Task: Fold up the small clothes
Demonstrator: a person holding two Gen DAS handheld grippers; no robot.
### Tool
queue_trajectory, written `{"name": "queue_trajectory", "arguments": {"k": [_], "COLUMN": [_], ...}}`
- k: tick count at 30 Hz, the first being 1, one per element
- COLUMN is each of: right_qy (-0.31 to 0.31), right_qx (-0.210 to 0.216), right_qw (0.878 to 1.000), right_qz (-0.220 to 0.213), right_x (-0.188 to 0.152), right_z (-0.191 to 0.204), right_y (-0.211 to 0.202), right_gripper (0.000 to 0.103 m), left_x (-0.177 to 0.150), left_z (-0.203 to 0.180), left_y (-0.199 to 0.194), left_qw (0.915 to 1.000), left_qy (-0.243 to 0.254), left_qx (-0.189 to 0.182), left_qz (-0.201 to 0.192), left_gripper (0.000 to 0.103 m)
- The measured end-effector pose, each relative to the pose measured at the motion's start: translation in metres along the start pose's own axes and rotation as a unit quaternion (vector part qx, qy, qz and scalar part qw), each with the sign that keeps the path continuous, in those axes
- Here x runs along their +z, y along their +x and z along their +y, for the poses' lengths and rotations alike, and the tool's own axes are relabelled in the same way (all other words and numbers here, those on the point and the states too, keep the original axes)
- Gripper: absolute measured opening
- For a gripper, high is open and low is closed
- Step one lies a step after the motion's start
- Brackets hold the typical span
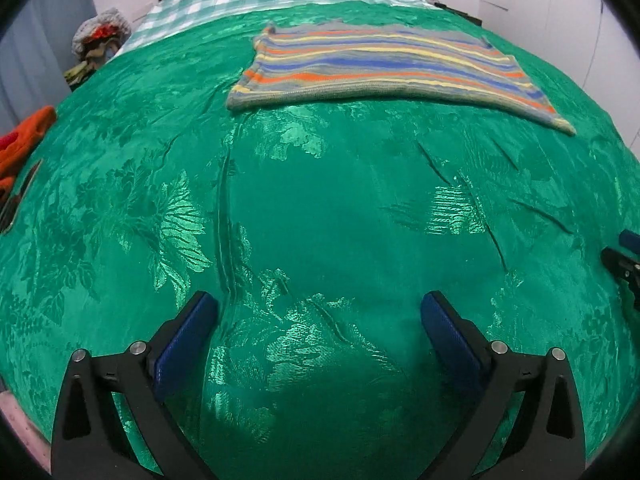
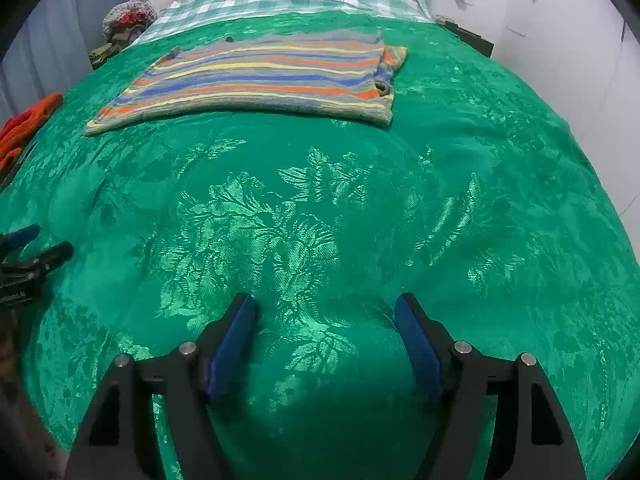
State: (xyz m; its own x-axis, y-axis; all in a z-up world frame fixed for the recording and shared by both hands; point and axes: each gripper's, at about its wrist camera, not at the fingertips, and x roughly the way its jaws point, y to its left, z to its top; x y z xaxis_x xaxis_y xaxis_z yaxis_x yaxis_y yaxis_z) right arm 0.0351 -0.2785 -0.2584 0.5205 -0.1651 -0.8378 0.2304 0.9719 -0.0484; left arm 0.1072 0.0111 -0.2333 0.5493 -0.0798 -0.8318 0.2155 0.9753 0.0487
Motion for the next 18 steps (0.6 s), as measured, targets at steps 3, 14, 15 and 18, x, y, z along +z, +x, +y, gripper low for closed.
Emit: {"name": "queue_trajectory", "arguments": {"k": [3, 14, 15, 18], "right_qy": [0.003, 0.01, 0.01, 0.009], "right_qx": [-0.003, -0.017, -0.017, -0.017], "right_qw": [1.0, 1.0, 1.0, 1.0], "right_qz": [0.0, 0.001, 0.001, 0.002], "right_x": [0.0003, -0.0006, -0.0006, -0.0004], "right_z": [0.0002, 0.0024, 0.0025, 0.0029], "right_y": [0.0001, -0.001, -0.001, -0.0002], "right_gripper": [0.073, 0.074, 0.074, 0.074], "left_x": [-0.0032, -0.0042, -0.0043, -0.0045], "left_z": [-0.0004, 0.0003, 0.0003, 0.0004], "left_y": [-0.0033, -0.0037, -0.0035, -0.0035], "left_qw": [1.0, 1.0, 1.0, 1.0], "left_qy": [0.0, 0.001, 0.001, 0.001], "left_qx": [0.0, 0.0, 0.0, 0.0], "left_qz": [0.001, 0.0, 0.0, 0.0], "left_gripper": [0.102, 0.102, 0.102, 0.102]}}
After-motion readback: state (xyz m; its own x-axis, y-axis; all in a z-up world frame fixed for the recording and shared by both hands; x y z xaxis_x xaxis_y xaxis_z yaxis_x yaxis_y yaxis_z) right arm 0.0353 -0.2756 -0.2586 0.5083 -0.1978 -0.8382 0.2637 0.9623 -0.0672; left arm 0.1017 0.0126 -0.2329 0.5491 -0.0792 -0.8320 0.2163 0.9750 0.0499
